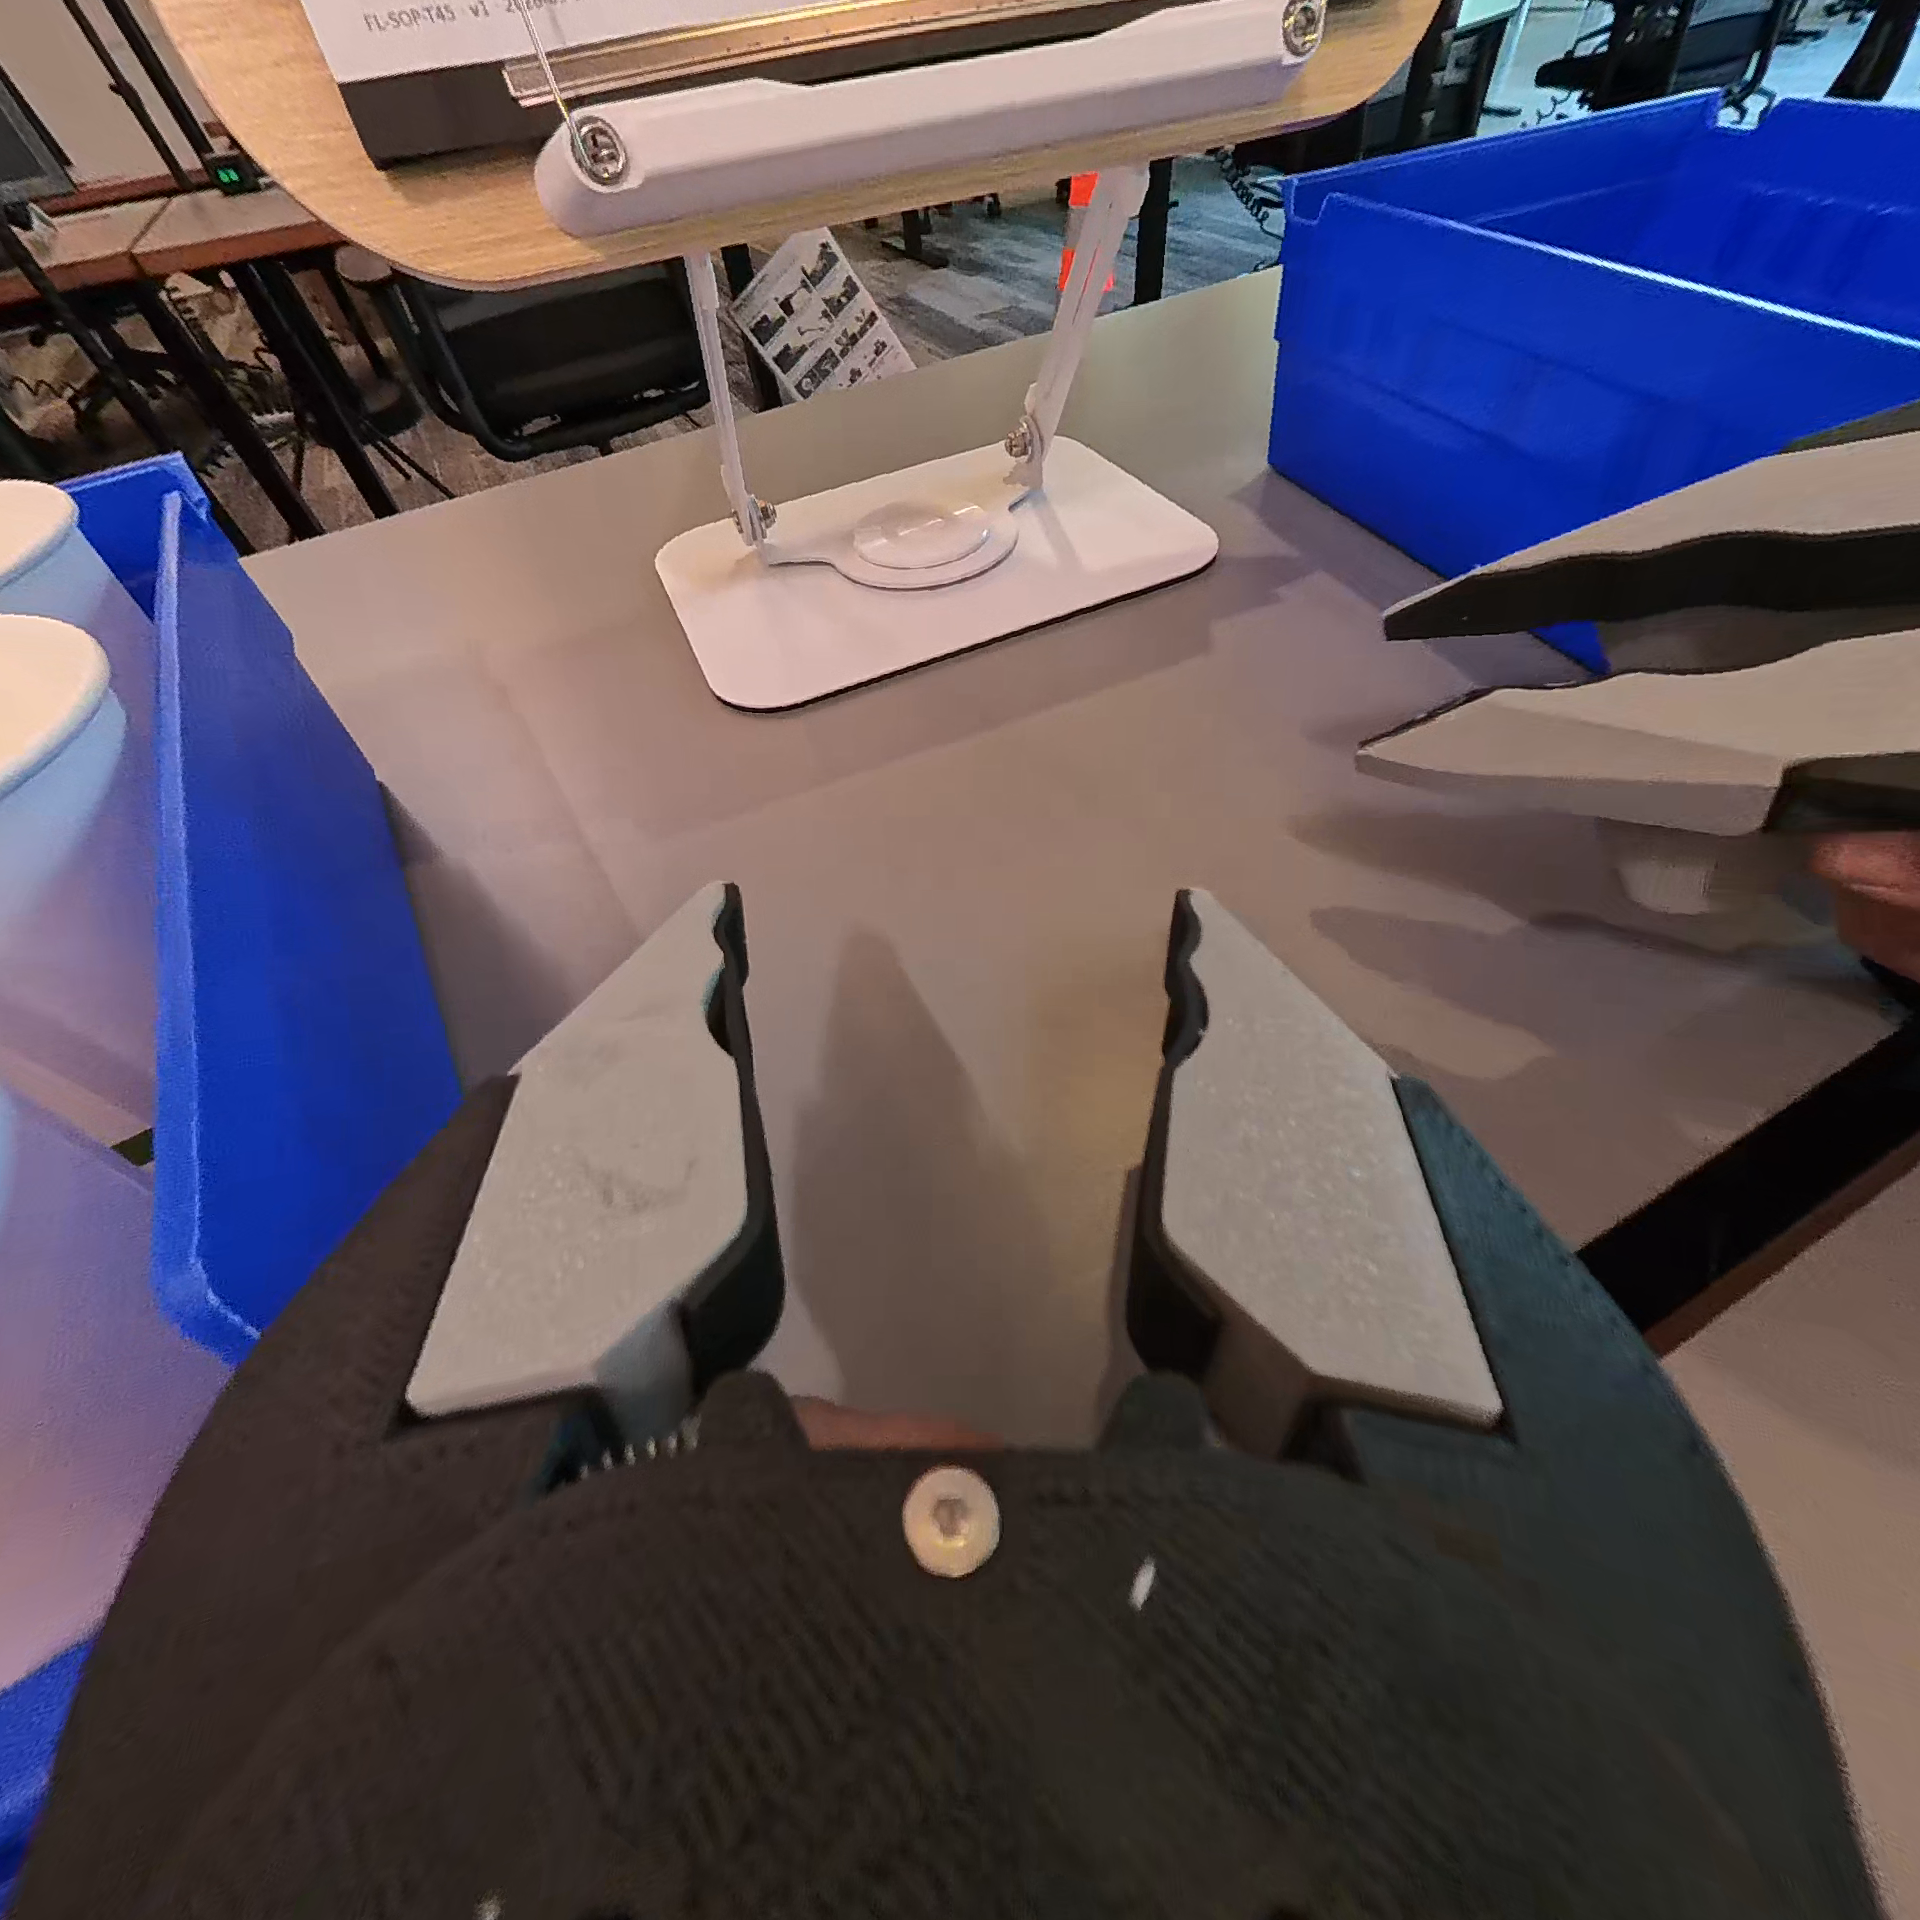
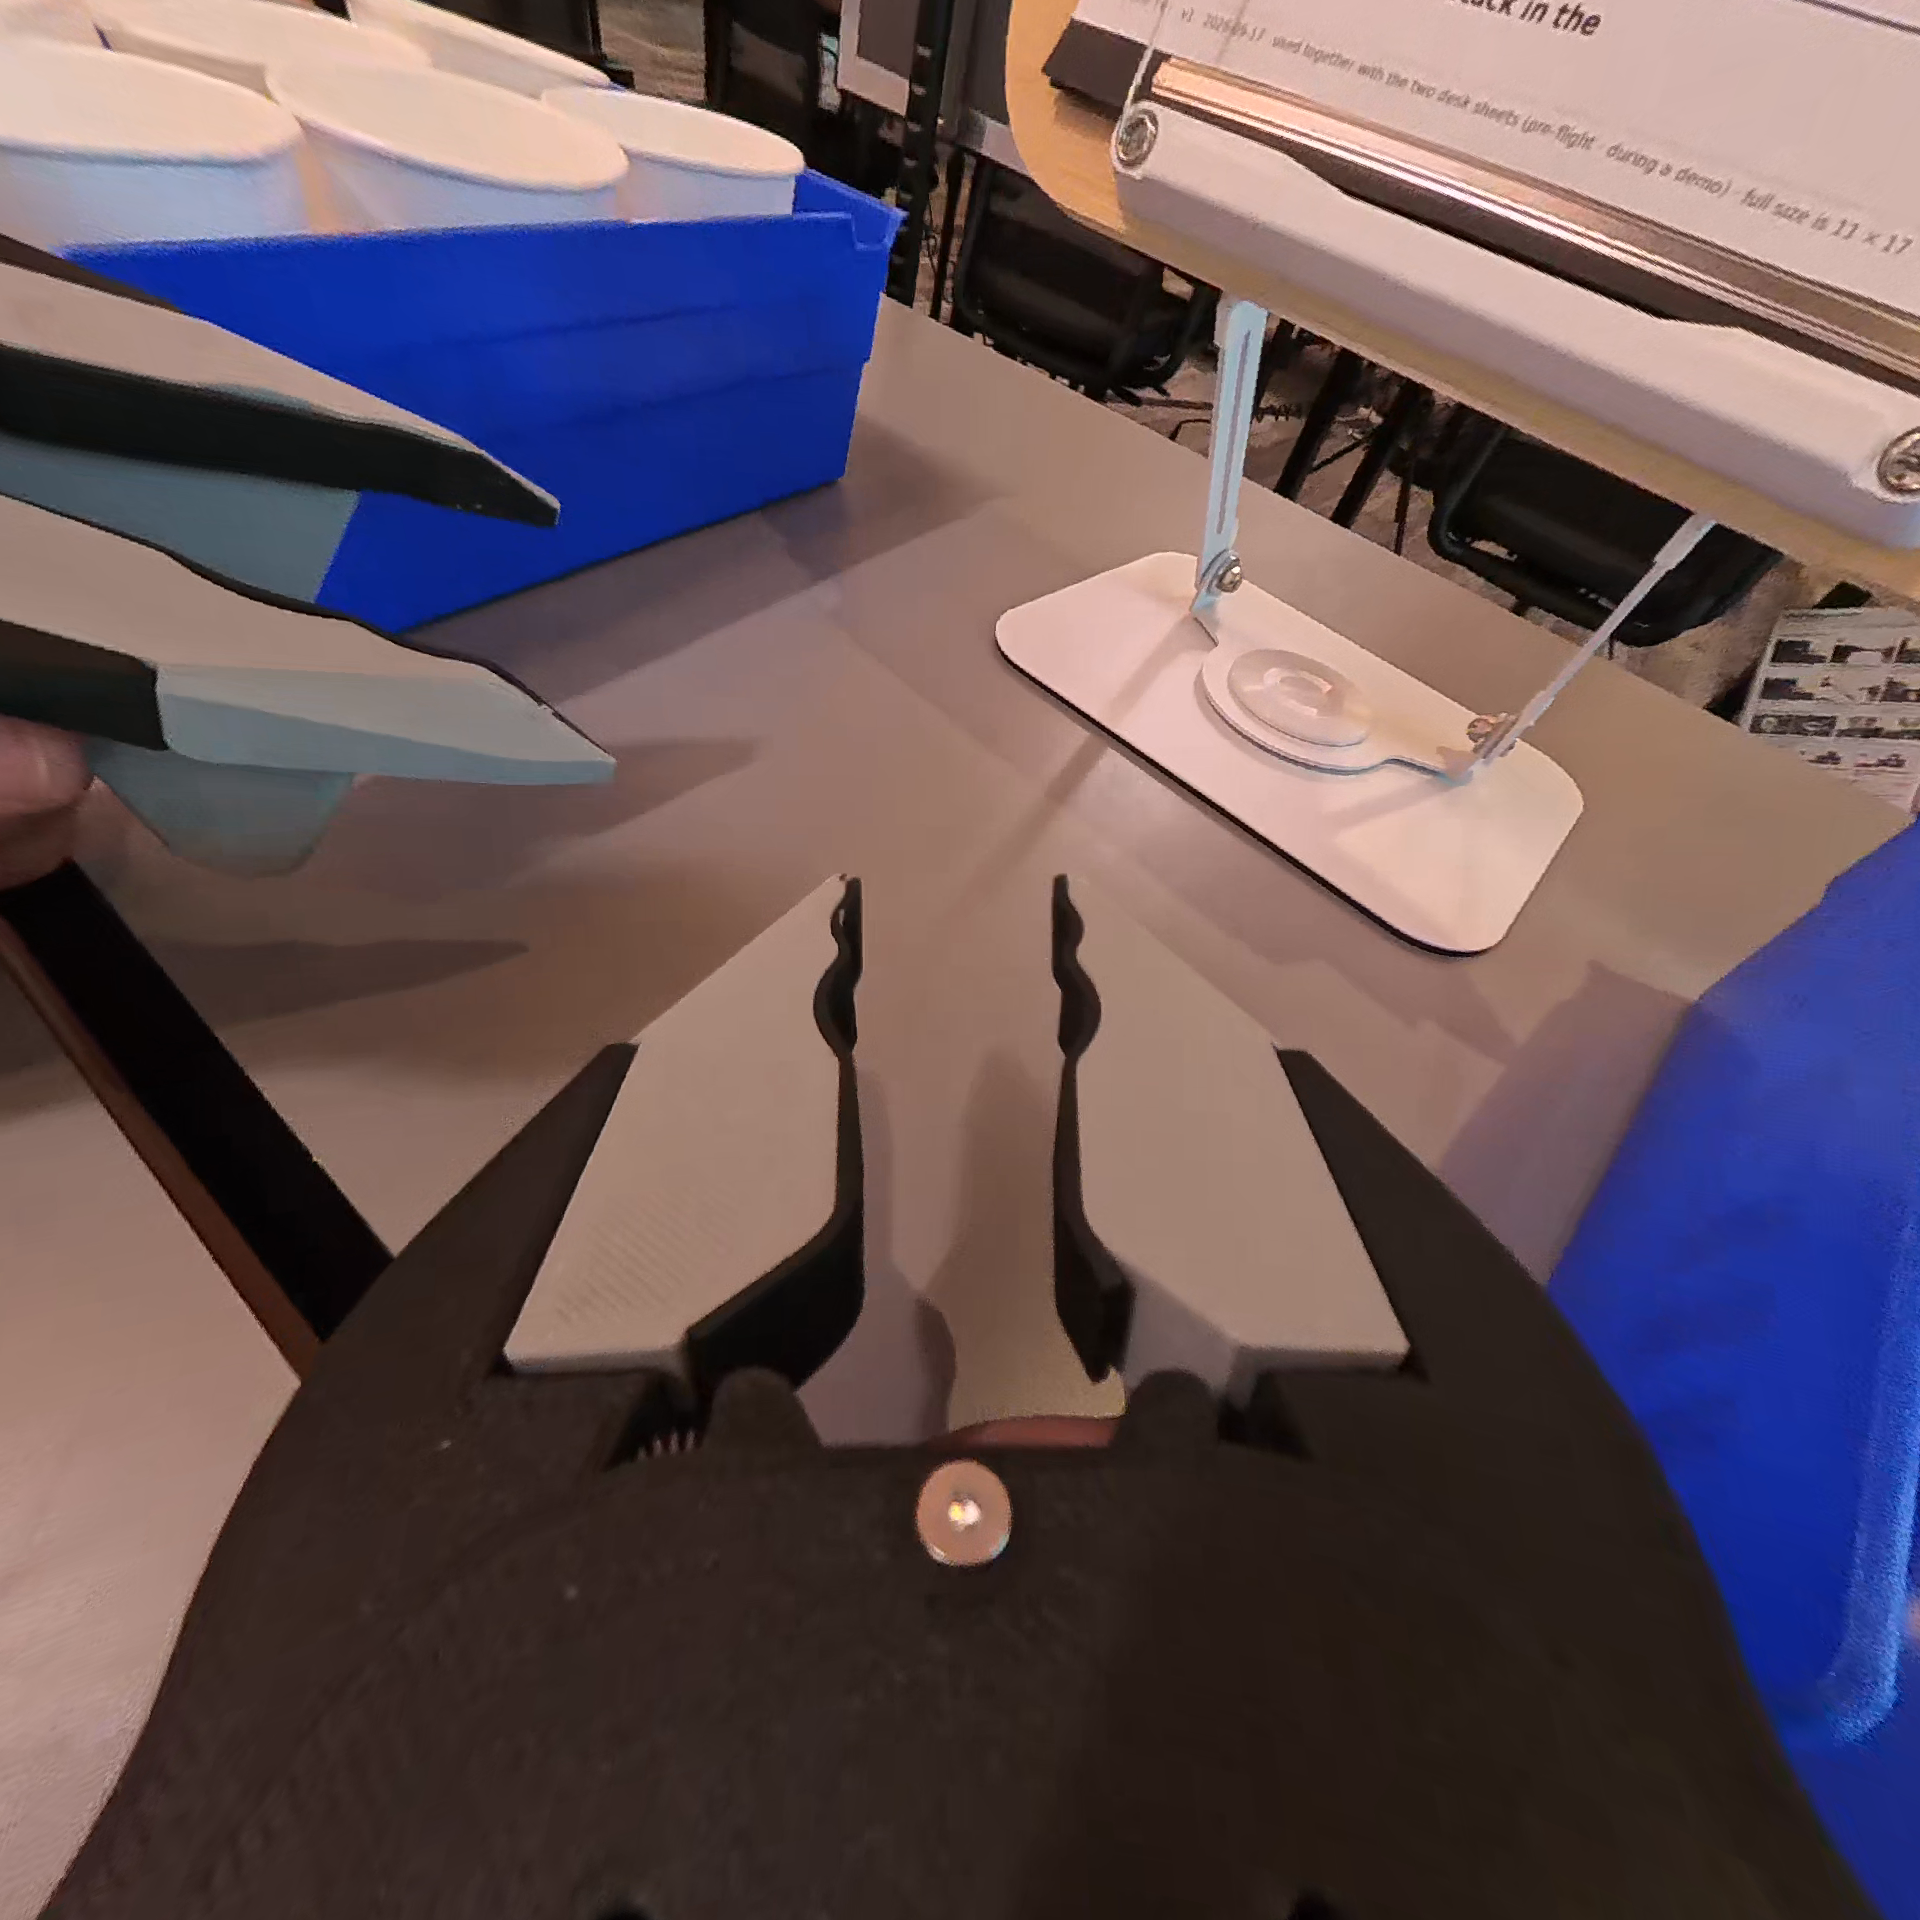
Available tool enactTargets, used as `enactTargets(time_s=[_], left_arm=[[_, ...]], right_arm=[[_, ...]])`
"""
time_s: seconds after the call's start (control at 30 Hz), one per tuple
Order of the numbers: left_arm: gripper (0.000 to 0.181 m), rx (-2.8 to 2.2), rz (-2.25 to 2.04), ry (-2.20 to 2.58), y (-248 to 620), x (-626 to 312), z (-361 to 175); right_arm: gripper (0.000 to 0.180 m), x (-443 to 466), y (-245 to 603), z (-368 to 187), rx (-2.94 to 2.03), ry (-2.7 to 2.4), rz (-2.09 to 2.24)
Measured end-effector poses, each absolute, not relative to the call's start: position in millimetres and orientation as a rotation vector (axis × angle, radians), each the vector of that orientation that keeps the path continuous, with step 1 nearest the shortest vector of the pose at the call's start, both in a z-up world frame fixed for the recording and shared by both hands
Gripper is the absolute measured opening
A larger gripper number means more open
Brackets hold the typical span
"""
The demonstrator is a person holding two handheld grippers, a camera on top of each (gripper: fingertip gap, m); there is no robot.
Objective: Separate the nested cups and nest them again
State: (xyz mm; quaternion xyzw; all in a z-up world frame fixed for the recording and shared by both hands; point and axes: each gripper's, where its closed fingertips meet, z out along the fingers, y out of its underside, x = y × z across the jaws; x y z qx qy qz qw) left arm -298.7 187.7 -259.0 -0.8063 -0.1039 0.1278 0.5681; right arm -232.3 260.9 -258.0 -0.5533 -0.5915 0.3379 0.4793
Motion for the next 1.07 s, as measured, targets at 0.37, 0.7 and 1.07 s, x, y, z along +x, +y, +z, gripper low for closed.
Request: enactTargets(time_s=[0.37, 0.7, 1.07], left_arm=[[0.078, -1.891, 0.313, -0.266, 184.0, -306.3, -258.5], [0.077, -1.888, 0.306, -0.269, 183.5, -306.7, -258.1], [0.073, -1.873, 0.317, -0.273, 182.1, -309.2, -255.1]], right_arm=[[0.027, -220.1, 303.0, -253.1, -1.466, -1.316, 0.854], [0.029, -205.2, 336.3, -248.7, -1.547, -1.195, 0.843], [0.033, -210.0, 324.7, -250.5, -1.493, -1.242, 0.802]])
